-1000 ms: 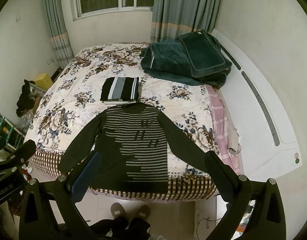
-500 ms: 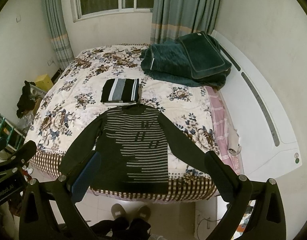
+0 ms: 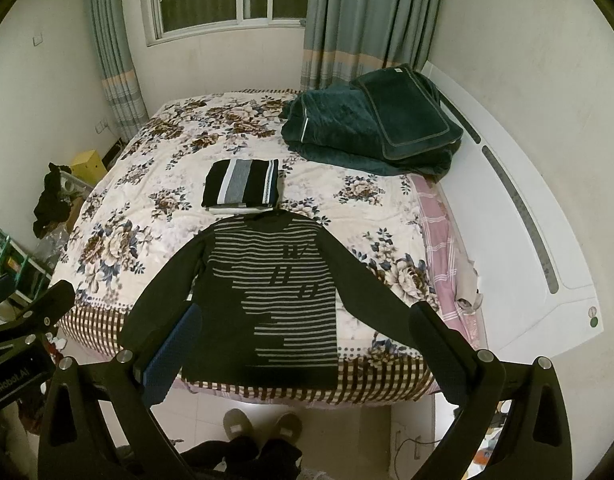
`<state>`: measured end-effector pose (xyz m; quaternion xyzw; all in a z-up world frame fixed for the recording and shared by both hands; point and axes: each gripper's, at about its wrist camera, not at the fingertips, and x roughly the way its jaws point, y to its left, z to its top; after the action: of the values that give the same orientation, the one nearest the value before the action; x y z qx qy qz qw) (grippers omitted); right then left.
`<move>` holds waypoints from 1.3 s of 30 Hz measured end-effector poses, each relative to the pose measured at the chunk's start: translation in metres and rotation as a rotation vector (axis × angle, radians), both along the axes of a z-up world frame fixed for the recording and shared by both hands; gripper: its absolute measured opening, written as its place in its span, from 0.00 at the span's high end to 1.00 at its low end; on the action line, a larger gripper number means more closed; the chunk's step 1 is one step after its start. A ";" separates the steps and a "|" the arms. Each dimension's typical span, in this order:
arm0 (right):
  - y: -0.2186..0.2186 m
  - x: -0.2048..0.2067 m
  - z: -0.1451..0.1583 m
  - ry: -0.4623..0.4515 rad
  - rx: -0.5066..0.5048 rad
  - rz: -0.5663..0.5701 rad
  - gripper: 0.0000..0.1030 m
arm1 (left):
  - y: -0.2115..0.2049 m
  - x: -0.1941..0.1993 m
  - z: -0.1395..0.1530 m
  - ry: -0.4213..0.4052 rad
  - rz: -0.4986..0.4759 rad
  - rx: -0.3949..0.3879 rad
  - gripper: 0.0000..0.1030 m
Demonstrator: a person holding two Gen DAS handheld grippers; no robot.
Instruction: Fold small clothes
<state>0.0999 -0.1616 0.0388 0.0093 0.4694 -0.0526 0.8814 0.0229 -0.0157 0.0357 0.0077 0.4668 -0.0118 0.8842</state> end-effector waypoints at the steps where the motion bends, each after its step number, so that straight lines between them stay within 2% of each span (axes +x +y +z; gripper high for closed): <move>1: 0.000 -0.001 -0.001 -0.001 0.001 0.001 0.00 | -0.001 0.001 0.000 0.000 -0.002 -0.001 0.00; 6: 0.001 0.002 0.002 -0.002 0.004 -0.004 0.00 | -0.011 0.024 0.000 0.005 -0.013 -0.005 0.00; 8: 0.000 0.011 0.001 0.008 0.028 -0.017 0.00 | -0.002 0.024 -0.008 0.000 -0.015 -0.004 0.00; 11: -0.013 0.031 -0.016 0.035 0.106 -0.069 0.00 | 0.005 0.041 -0.023 -0.035 -0.004 0.018 0.00; 12: -0.021 0.037 -0.031 0.050 0.134 -0.097 0.00 | 0.006 0.056 -0.037 -0.053 0.010 0.040 0.00; 14: -0.042 0.047 -0.073 0.088 0.174 -0.174 0.00 | 0.008 0.069 -0.057 -0.068 0.022 0.060 0.00; 18: -0.109 0.054 -0.155 0.206 0.254 -0.393 0.00 | 0.001 0.113 -0.127 -0.022 0.033 0.114 0.00; 19: -0.130 0.052 -0.176 0.230 0.284 -0.445 0.04 | 0.002 0.114 -0.143 -0.013 0.037 0.134 0.00; 20: -0.152 0.048 -0.198 0.251 0.304 -0.498 0.18 | -0.002 0.122 -0.158 0.001 0.040 0.156 0.00; 21: -0.177 0.044 -0.220 0.273 0.315 -0.556 0.26 | -0.006 0.129 -0.176 0.016 0.045 0.184 0.00; 22: -0.203 0.037 -0.245 0.299 0.324 -0.620 0.44 | -0.004 0.131 -0.187 0.027 0.049 0.199 0.00; 23: -0.226 0.030 -0.268 0.316 0.335 -0.675 0.52 | -0.010 0.141 -0.204 0.044 0.057 0.223 0.00; 28: -0.354 0.007 -0.396 0.361 0.421 -0.867 0.51 | -0.040 0.172 -0.273 0.124 0.092 0.317 0.00; 31: -0.428 0.016 -0.481 0.403 0.501 -0.923 0.36 | -0.062 0.193 -0.313 0.166 0.111 0.360 0.00; 32: -0.449 0.019 -0.510 0.423 0.509 -0.945 0.36 | -0.071 0.200 -0.328 0.176 0.116 0.381 0.00; 35: -0.490 0.032 -0.582 0.463 0.524 -0.968 0.36 | -0.093 0.222 -0.367 0.239 0.123 0.420 0.00; 39: -0.513 0.057 -0.664 0.515 0.537 -0.959 0.36 | -0.124 0.242 -0.415 0.291 0.099 0.450 0.00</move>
<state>0.1571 -0.6744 -0.6254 0.4289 0.6080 -0.3243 0.5841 0.2649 -0.1399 -0.3795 0.1793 0.5797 0.1346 0.7834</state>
